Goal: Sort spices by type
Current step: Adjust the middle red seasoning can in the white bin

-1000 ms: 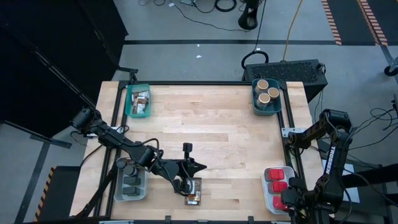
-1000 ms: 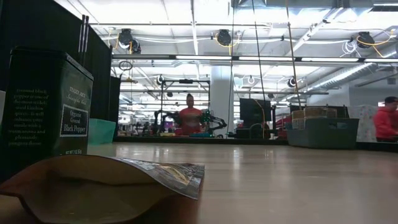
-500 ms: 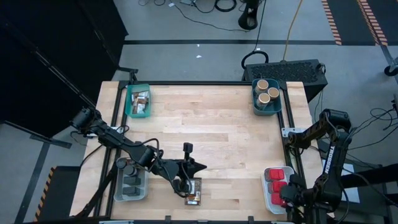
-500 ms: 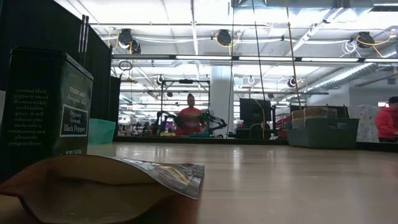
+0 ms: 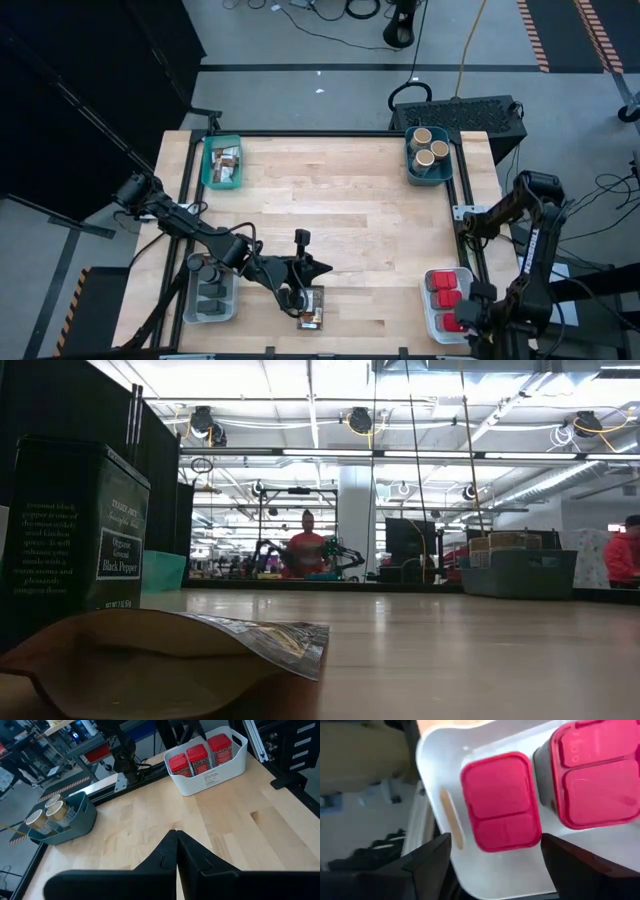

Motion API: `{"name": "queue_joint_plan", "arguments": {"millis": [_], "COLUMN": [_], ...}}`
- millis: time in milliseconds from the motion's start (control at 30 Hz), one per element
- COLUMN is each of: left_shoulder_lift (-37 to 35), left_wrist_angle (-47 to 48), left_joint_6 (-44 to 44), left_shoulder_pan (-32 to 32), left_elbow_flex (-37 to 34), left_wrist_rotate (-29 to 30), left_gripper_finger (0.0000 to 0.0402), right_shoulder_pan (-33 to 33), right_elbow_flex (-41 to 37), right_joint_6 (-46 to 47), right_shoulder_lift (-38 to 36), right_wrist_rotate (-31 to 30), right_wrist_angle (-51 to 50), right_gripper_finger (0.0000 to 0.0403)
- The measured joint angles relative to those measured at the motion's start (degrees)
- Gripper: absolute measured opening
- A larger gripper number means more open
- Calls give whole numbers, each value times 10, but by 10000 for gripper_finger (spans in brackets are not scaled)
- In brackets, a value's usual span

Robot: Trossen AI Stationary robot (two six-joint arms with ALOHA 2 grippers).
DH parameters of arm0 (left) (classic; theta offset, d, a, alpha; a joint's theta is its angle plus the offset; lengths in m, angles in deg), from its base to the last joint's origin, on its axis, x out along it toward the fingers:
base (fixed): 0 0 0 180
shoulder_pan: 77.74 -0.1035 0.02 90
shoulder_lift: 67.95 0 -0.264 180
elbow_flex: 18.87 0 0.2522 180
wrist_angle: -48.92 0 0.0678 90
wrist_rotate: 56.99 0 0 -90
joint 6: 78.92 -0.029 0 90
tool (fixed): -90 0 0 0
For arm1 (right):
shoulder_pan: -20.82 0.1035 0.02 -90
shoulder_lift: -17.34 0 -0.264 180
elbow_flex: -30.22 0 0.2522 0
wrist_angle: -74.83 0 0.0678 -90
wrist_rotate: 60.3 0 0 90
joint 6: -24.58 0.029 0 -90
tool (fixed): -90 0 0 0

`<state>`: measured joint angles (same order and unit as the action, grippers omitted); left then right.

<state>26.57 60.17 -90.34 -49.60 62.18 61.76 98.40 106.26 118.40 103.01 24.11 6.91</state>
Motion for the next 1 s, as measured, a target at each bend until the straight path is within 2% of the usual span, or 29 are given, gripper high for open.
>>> {"name": "queue_joint_plan", "arguments": {"millis": [333,467,533,600,833,933,1000], "left_shoulder_lift": [0,0,0,0,0,0,0], "left_wrist_angle": [0,0,1,4,26,24,24], "left_joint_6": [-15,-26,-30,-30,-31,-30,-29], "left_shoulder_pan": [0,0,0,0,0,0,0], "left_elbow_flex": [0,0,0,0,0,0,0], "left_wrist_rotate": [0,0,0,0,7,18,18], "left_gripper_finger": [6,6,6,6,6,6,6], "right_shoulder_pan": [-4,-14,-19,-24,-48,-72,-95], "right_elbow_flex": [0,0,0,0,0,0,0], "right_joint_6": [102,178,180,165,137,179,228], "right_shoulder_lift": [-80,-96,-97,-97,-97,-97,-96], "right_wrist_rotate": [-19,-128,-180,-204,-229,-214,-177], "right_wrist_angle": [5,21,52,84,124,96,76], "right_gripper_finger": [286,287,287,287,288,284,272]}}
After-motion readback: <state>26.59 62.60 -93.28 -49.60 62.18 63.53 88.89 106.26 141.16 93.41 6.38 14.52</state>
